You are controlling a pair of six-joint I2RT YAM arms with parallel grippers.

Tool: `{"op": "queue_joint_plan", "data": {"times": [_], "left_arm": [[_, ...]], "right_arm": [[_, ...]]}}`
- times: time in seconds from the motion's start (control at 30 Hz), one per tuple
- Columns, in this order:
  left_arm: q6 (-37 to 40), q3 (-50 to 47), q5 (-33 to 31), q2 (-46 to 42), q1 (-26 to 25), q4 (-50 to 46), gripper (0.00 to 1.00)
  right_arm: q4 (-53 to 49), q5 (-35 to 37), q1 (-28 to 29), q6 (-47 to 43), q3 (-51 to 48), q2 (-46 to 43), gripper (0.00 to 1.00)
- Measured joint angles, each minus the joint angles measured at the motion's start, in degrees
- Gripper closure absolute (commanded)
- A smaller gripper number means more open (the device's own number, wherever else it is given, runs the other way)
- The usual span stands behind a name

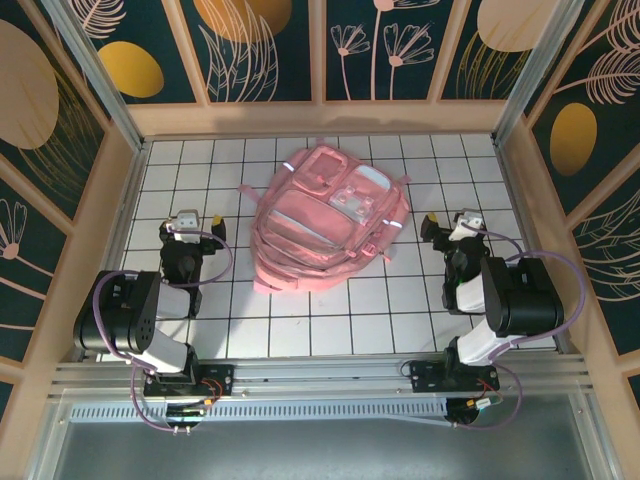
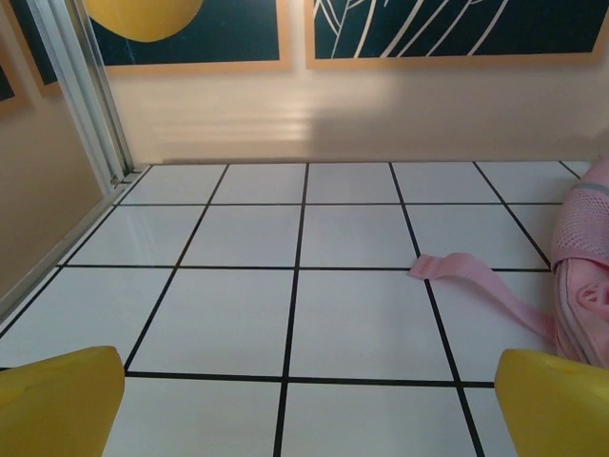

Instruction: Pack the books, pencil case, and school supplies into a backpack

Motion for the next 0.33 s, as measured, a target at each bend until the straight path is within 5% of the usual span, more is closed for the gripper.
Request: {"op": "queue_joint_plan", "data": {"times": [0.33], "left_arm": [[-0.4,0.0,-0.4,0.0,0.0,0.0,0.01]], "right_arm": [[-1.0,-2.2,-0.6,0.0,0.3,0.0,0.01]]}}
